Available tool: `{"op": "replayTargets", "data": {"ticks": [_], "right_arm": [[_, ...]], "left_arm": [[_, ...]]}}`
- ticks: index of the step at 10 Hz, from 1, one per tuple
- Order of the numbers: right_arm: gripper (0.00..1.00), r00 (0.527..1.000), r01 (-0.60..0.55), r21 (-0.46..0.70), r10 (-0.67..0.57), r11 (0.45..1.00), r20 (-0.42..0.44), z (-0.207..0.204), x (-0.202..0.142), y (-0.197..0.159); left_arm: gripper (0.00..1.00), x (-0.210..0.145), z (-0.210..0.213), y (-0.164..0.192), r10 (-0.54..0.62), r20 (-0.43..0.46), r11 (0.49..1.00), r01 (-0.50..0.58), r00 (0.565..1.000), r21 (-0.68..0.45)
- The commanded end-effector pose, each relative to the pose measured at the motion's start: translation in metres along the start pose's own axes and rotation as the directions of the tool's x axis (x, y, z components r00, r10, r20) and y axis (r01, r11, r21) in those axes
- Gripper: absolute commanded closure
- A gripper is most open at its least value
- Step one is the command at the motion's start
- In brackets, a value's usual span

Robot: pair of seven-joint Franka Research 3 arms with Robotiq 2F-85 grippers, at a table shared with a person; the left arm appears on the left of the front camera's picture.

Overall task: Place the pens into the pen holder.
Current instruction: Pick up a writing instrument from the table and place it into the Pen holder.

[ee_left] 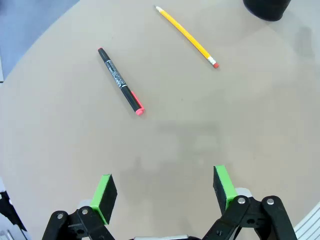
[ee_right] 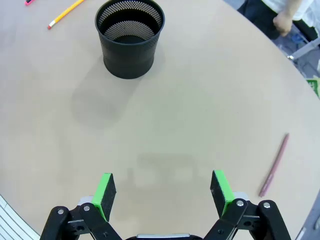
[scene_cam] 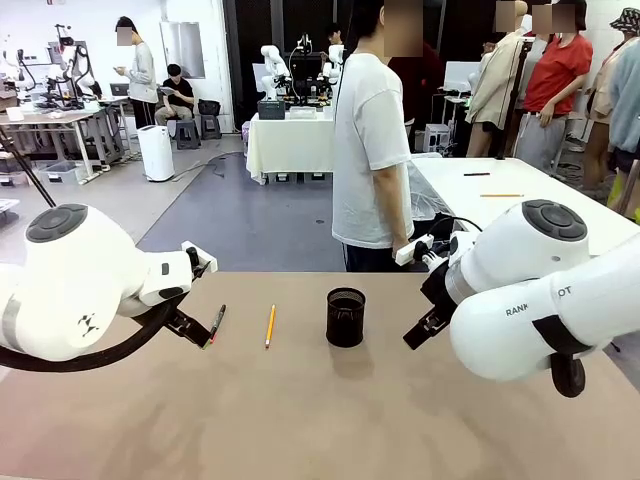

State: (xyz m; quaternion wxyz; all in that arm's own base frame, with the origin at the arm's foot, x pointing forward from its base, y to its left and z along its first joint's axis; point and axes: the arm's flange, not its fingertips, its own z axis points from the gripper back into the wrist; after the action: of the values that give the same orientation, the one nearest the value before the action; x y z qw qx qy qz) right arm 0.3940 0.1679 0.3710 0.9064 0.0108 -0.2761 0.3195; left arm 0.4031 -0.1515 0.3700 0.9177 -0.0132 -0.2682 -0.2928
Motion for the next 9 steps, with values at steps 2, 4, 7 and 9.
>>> {"op": "replayTargets", "data": {"ticks": [2, 4, 7, 9], "right_arm": [[0.0, 1.0, 0.001, 0.0, -0.001, 1.0, 0.0, 0.0, 0.0, -0.0001], [0.0, 1.0, 0.001, 0.0, -0.001, 1.0, 0.0, 0.0, 0.0, -0.0001], [0.0, 1.0, 0.001, 0.0, -0.001, 1.0, 0.0, 0.0, 0.0, -0.0001], [0.0, 1.0, 0.001, 0.0, -0.001, 1.0, 0.0, 0.0, 0.0, -0.0001]], "left_arm": [[0.0, 0.0001, 0.0001, 0.0, 0.0, 0.0, 1.0, 0.0, 1.0, 0.0], [0.0, 0.0001, 0.0001, 0.0, 0.0, 0.0, 1.0, 0.0, 1.0, 0.0], [0.0, 0.0001, 0.0001, 0.0, 0.0, 0.0, 1.0, 0.0, 1.0, 0.0], [0.0, 0.0001, 0.0001, 0.0, 0.0, 0.0, 1.0, 0.0, 1.0, 0.0]]}}
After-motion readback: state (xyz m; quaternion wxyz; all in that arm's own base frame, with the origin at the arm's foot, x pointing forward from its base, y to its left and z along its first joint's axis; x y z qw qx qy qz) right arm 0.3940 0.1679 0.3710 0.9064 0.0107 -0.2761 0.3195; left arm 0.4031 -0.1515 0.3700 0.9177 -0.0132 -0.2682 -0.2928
